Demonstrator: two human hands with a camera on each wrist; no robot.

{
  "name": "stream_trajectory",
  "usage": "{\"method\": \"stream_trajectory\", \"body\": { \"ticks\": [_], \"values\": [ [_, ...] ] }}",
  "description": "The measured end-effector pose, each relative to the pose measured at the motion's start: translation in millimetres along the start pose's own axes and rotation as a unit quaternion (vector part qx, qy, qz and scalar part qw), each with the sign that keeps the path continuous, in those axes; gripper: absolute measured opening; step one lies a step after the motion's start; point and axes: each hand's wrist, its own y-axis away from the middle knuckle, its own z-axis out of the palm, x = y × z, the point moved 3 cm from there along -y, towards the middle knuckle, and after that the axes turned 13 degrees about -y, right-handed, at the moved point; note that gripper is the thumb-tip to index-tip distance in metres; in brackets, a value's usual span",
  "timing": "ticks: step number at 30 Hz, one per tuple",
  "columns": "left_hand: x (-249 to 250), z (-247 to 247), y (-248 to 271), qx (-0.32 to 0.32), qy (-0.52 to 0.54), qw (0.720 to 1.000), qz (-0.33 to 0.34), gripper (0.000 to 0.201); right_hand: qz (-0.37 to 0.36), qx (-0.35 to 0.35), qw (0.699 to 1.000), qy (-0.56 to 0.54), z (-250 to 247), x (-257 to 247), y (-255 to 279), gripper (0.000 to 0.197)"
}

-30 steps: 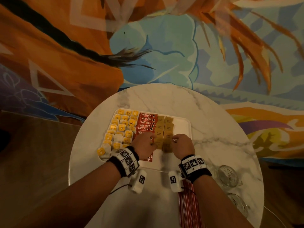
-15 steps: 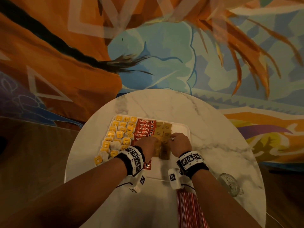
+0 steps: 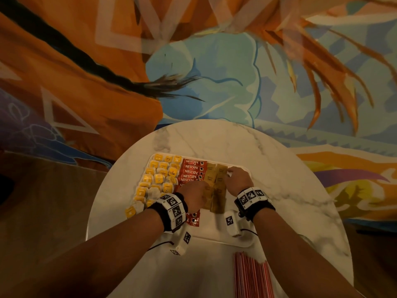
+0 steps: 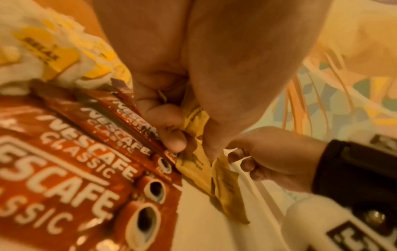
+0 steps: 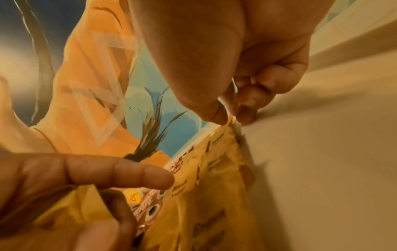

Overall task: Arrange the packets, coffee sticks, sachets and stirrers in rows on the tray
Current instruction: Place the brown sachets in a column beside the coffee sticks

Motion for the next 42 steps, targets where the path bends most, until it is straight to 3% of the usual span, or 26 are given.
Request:
{"method": "stream_trajectory", "body": {
  "ticks": [3,12,18,23,25,30,33,35,38,42],
  "values": [
    [-3,-3,6,0.019,0.029,0.999,-0.015,0.047,-0.017,0.006,1.000,0.005,-2,-1,-2,0.034],
    [-5,-6,16,0.015,0.018,0.999,-0.027,0.047,-0.088,-0.063,0.991,0.080,1,-24,-17,0.030],
    [-4,-9,20,0.004,0.030,0.999,-0.029,0.039,-0.151,-0.165,0.965,0.139,22,-41,-32,0.032],
    [-8,-13,22,-0.011,0.107,0.993,-0.042,0.039,-0.174,-0.160,0.954,0.185,20,-38,-36,0.029],
    [-9,-15,24,-0.040,0.202,0.976,-0.063,0.038,-0.173,-0.155,0.954,0.187,19,-35,-36,0.028],
    [-13,-18,33,-0.101,0.411,0.900,-0.103,0.049,-0.178,-0.136,0.966,0.128,12,-40,-25,0.031],
    [-16,-20,39,-0.105,0.505,0.851,-0.096,0.051,-0.175,-0.135,0.973,0.063,9,-41,-9,0.029],
    [-19,-19,41,-0.092,0.536,0.833,-0.096,0.053,-0.161,-0.152,0.975,0.017,8,-39,7,0.025],
    [-20,-17,45,-0.064,0.534,0.838,-0.097,0.051,-0.148,-0.183,0.971,-0.037,9,-34,35,0.022],
    [-14,-14,50,-0.040,0.499,0.862,-0.082,0.033,-0.129,-0.200,0.967,-0.092,11,-24,63,0.024]
  ]
}}
